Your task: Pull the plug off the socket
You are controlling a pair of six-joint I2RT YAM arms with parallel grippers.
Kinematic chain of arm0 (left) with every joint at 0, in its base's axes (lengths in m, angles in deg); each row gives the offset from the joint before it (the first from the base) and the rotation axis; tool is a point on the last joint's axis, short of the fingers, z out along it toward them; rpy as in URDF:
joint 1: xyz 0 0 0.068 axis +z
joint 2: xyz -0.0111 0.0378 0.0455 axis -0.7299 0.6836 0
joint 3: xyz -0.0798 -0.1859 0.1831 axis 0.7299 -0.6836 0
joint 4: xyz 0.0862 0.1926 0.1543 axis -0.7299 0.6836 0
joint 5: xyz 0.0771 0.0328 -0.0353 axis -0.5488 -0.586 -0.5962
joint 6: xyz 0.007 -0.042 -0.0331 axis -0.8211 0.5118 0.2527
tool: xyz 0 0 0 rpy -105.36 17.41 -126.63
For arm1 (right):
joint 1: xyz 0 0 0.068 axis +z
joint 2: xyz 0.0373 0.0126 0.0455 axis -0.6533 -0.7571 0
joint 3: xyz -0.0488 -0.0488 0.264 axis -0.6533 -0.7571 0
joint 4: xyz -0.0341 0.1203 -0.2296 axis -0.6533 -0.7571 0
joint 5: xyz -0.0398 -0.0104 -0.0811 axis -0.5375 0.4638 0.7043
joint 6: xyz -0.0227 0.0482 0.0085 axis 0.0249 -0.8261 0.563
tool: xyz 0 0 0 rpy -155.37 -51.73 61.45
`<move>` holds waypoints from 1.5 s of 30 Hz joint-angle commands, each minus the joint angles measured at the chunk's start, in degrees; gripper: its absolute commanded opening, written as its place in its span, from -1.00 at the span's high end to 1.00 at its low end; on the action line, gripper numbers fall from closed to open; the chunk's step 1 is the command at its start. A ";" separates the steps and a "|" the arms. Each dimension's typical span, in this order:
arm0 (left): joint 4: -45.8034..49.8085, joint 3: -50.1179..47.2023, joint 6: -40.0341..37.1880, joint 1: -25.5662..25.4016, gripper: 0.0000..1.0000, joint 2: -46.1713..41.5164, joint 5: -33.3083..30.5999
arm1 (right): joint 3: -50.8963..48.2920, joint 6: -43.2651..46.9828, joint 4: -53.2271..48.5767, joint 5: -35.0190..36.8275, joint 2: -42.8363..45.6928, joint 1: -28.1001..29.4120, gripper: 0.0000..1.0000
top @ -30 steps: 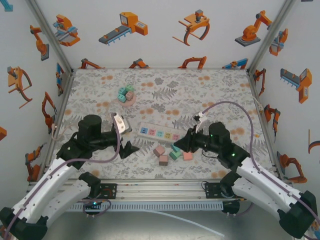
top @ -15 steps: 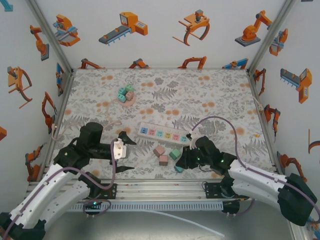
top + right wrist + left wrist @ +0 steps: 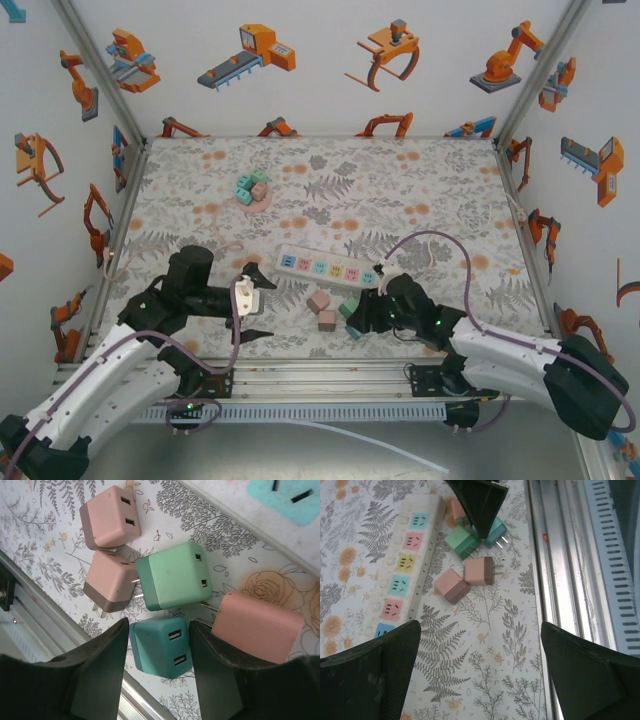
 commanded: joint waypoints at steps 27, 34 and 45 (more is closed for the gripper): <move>-4.20 46.21 80.06 30.46 -0.63 57.08 -44.55 | 50.50 4.52 -26.75 20.90 -24.31 -4.74 -0.28; -5.74 61.58 86.85 34.23 -0.19 77.27 -41.28 | 53.94 -0.15 -27.61 13.95 -27.72 -5.51 -0.26; 0.12 71.52 78.44 31.68 0.13 92.02 -33.53 | 49.83 -1.85 -27.98 16.46 -22.63 -5.58 -0.25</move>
